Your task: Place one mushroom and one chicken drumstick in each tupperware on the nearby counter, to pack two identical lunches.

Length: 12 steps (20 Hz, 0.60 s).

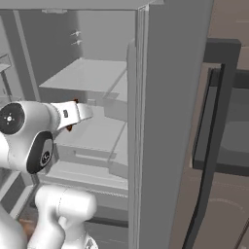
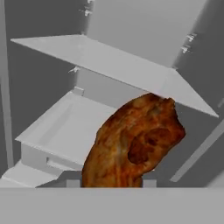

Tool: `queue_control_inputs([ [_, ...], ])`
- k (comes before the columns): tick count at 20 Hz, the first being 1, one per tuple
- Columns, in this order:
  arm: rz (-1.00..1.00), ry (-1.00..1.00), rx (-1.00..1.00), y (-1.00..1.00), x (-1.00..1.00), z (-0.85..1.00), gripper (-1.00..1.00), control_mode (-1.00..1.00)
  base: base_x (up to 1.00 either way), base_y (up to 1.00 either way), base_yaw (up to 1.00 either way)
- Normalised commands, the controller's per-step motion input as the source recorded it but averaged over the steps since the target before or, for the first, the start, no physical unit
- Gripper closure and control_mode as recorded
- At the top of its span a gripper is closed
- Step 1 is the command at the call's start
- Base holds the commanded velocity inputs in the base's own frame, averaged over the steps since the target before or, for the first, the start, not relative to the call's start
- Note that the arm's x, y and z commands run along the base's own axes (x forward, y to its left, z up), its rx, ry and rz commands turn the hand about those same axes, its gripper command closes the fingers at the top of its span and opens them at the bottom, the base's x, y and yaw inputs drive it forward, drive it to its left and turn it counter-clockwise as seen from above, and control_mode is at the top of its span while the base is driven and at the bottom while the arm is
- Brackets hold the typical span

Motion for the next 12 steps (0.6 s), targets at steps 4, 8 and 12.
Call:
queue_control_inputs([
  [4, 0.00, 0.00, 0.00, 0.00, 0.00, 0.00, 1.00, 1.00, -0.72, 0.00, 0.00],
  [8, 0.00, 0.00, 0.00, 0.00, 0.00, 0.00, 1.00, 1.00, -0.91, 0.00, 0.00],
  [12, 0.00, 0.00, 0.00, 0.00, 0.00, 0.00, 1.00, 1.00, -1.00, 0.00, 0.00],
])
